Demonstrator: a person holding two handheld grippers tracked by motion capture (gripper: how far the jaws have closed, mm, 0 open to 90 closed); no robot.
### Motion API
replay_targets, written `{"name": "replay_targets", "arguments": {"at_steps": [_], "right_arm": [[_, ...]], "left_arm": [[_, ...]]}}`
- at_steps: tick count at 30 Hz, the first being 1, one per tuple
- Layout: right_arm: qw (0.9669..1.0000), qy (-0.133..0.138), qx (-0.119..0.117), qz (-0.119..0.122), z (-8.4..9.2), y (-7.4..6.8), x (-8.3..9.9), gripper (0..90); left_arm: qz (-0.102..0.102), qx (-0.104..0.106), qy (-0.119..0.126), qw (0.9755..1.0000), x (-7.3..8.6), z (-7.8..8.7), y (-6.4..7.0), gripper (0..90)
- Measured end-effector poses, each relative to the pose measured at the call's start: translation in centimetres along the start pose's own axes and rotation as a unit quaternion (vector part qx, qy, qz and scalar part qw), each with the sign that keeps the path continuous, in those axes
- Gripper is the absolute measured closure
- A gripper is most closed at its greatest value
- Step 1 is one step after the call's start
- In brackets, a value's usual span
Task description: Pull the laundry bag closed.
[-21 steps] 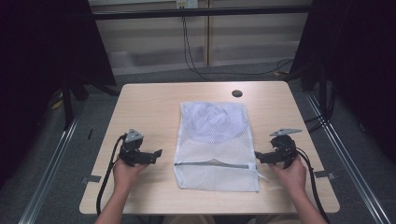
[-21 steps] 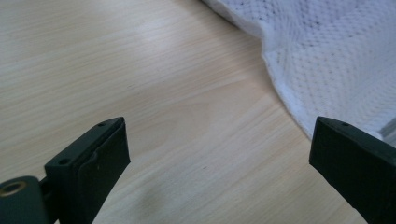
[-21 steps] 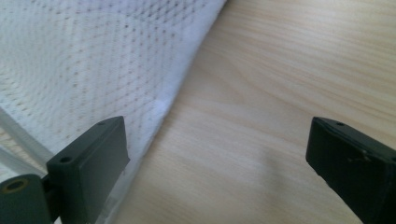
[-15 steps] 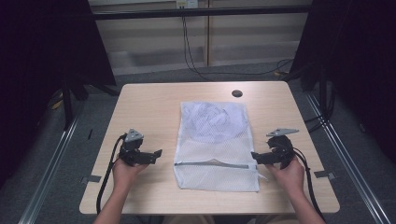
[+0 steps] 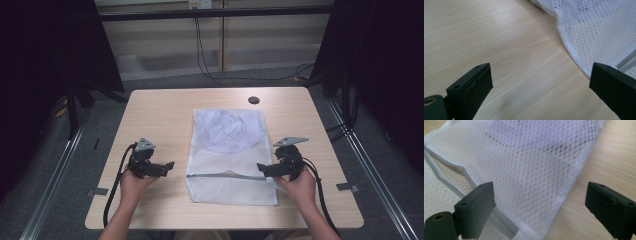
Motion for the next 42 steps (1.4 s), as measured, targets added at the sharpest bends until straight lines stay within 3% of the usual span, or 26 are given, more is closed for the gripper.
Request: {"name": "replay_targets", "arguments": {"at_steps": [7,15,19,26,27,42], "right_arm": [[0.9998,0.005,-0.006,-0.016,-0.1,-0.7,-0.5,11.3],[1.0000,0.003,-0.006,-0.003,-0.4,-2.2,-1.1,11.3],[0.9999,0.001,-0.015,-0.005,-0.8,-3.0,-1.2,12.2],[0.9996,0.003,-0.027,-0.003,-1.3,-4.5,-1.7,12.6],[0.9996,0.001,-0.028,-0.003,-1.4,-4.8,-1.7,12.6],[0.9989,-0.002,-0.047,0.007,-2.5,-8.7,-3.1,13.8]], "left_arm": [[0.004,0.001,-0.003,1.0000,0.0,0.1,-0.1,4.8],[0.003,0.012,-0.002,0.9999,-0.1,0.2,0.4,5.0],[-0.003,0.013,-0.002,0.9999,-0.2,0.3,0.4,5.1],[0.006,0.014,0.009,0.9998,-0.6,0.3,0.6,5.2],[-0.003,0.018,0.003,0.9998,-0.5,0.4,0.6,5.2],[0.004,0.019,0.009,0.9998,-0.7,0.6,0.6,5.1]]}}
Point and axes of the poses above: each handheld gripper's, and its own axes: z roughly backward along the jaws, x roughly out of its underside, y roughly to its right, the point moved 10 cm from there along -z, roughly forward along the jaws, and after that the axes turned 10 degrees about -z, right-handed, at the moved point
